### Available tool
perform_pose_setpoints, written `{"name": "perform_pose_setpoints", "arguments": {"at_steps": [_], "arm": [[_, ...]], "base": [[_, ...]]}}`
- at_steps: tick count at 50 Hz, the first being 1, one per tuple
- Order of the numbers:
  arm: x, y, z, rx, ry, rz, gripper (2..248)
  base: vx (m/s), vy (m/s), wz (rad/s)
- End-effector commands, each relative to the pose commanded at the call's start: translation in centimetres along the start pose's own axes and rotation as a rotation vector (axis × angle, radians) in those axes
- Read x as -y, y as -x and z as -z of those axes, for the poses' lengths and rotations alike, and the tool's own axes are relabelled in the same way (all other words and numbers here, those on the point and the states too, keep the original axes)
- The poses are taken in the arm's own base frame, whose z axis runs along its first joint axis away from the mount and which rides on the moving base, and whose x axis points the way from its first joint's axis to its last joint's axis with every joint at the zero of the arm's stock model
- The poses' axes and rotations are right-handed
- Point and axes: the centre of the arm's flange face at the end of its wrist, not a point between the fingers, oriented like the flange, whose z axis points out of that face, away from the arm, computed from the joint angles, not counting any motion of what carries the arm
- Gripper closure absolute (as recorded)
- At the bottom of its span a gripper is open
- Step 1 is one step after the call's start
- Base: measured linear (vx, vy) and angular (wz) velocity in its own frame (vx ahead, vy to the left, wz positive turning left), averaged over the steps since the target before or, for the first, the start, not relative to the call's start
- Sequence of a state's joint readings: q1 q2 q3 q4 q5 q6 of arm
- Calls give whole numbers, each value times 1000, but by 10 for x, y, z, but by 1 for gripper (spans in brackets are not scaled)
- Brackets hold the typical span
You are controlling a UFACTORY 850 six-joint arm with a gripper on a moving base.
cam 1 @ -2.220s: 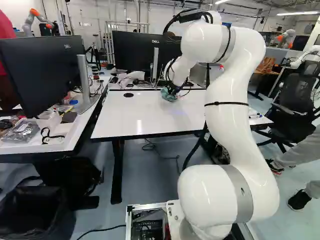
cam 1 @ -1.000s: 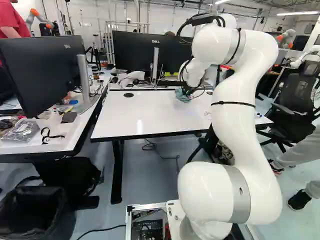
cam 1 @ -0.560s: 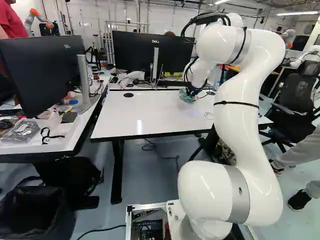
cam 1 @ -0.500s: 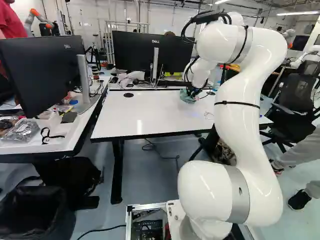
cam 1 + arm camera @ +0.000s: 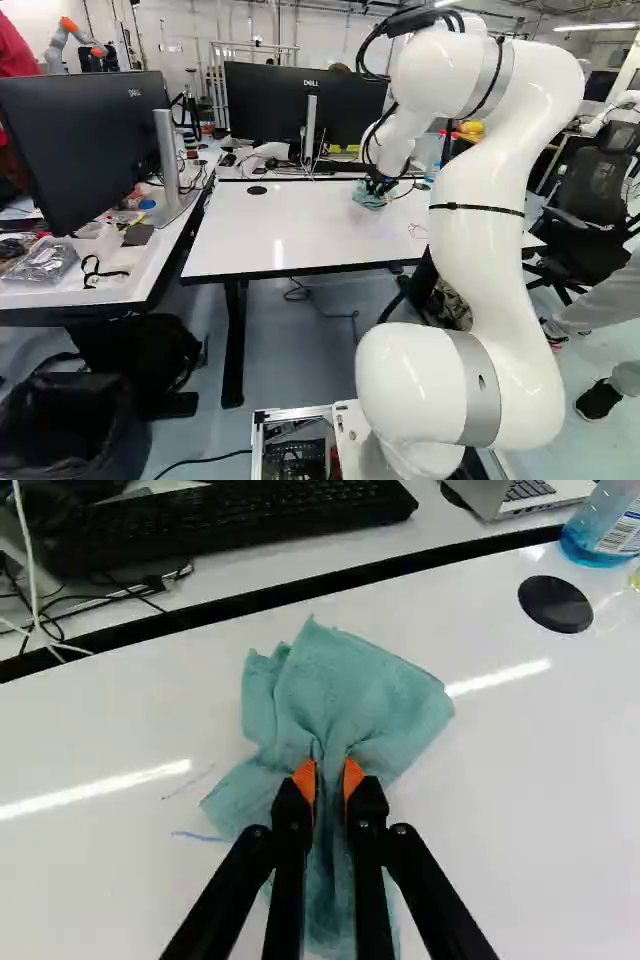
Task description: Clean the table with the green towel
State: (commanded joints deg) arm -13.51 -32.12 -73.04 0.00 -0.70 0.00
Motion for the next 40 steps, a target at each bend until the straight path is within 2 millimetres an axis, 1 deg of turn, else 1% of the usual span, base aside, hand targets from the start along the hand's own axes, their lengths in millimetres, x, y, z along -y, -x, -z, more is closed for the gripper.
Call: {"name": "perform_pose_setpoints", "arguments": {"at_steps": [40], "arm": [[61,34,34,34,-64,78,199]], "base": [[0,0,0]]}}
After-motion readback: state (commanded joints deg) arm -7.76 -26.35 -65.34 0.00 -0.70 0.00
